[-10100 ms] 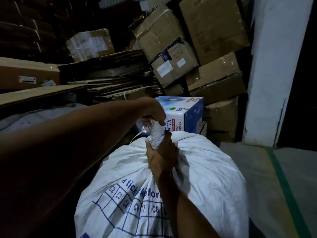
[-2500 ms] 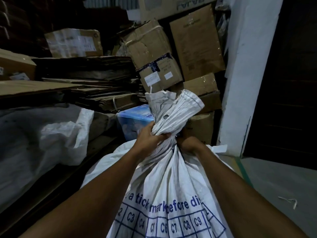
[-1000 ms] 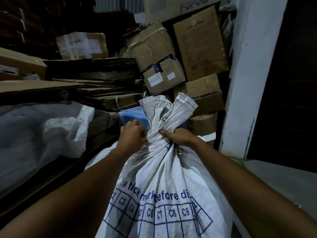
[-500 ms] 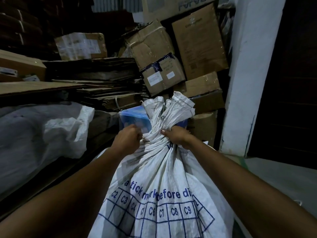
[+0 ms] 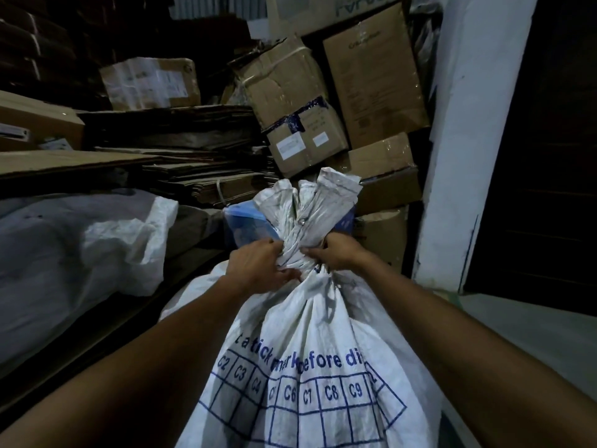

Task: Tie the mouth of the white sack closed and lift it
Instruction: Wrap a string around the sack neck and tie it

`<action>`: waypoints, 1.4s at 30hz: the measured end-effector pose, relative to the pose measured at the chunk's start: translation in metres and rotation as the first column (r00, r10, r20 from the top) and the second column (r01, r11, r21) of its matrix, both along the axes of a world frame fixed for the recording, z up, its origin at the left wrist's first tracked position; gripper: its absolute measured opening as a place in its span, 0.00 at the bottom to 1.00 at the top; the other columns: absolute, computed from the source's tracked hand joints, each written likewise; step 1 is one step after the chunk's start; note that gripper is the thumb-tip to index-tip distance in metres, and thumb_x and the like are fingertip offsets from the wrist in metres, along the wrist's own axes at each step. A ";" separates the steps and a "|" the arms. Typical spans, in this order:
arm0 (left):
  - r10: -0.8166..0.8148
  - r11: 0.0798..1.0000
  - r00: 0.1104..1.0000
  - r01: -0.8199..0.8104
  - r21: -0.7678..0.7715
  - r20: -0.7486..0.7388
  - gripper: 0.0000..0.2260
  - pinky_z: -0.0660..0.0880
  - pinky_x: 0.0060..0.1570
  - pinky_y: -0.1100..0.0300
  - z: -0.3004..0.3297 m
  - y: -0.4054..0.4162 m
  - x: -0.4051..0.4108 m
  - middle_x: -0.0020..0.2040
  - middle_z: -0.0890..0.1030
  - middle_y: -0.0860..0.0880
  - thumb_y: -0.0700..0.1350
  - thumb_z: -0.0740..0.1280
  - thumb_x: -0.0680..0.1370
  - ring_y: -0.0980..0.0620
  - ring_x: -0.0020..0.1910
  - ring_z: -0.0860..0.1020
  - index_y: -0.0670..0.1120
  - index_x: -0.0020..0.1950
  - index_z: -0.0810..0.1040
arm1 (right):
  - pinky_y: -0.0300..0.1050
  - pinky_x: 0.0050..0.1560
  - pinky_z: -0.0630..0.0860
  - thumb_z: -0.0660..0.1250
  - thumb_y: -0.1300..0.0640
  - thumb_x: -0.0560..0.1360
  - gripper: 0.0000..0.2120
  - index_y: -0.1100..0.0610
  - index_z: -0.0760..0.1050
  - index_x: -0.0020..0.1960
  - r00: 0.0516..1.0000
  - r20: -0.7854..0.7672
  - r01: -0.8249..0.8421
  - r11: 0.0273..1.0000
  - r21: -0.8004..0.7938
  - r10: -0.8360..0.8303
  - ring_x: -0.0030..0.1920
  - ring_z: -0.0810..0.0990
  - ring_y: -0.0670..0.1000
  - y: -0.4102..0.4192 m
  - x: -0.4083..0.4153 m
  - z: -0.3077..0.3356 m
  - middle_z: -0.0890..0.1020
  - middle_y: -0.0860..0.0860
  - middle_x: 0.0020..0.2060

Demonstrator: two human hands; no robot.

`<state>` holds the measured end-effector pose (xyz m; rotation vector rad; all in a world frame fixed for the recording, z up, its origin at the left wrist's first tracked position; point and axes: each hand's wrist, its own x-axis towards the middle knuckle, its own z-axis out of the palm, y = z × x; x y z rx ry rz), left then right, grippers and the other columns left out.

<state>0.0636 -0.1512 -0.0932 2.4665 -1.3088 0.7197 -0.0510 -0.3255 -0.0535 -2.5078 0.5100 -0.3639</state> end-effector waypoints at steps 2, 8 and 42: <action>0.015 1.000 0.999 -0.014 -0.017 0.046 0.25 0.72 0.40 0.53 -0.003 -0.002 0.000 0.54 0.81 0.50 0.74 0.65 0.75 0.44 0.53 0.81 0.54 0.53 0.74 | 0.61 0.61 0.82 0.78 0.50 0.74 0.22 0.61 0.81 0.62 0.996 -0.025 -0.077 0.989 0.125 0.081 0.58 0.84 0.61 -0.012 -0.009 -0.001 0.86 0.59 0.57; 0.019 0.999 0.993 -0.015 -0.030 0.117 0.25 0.73 0.39 0.53 -0.007 -0.008 0.003 0.55 0.83 0.50 0.74 0.63 0.76 0.42 0.54 0.83 0.53 0.54 0.75 | 0.62 0.68 0.76 0.76 0.62 0.75 0.26 0.63 0.73 0.71 0.922 -0.221 -0.249 0.924 0.290 0.317 0.63 0.81 0.64 -0.032 -0.038 0.004 0.82 0.59 0.64; -0.030 1.000 0.996 0.030 0.000 0.084 0.26 0.75 0.38 0.54 -0.007 0.001 0.009 0.52 0.82 0.53 0.75 0.59 0.77 0.47 0.50 0.82 0.54 0.54 0.78 | 0.55 0.65 0.76 0.55 0.23 0.74 0.42 0.56 0.76 0.68 0.956 0.029 0.291 0.954 0.069 -0.293 0.66 0.79 0.62 0.030 0.014 -0.028 0.80 0.59 0.67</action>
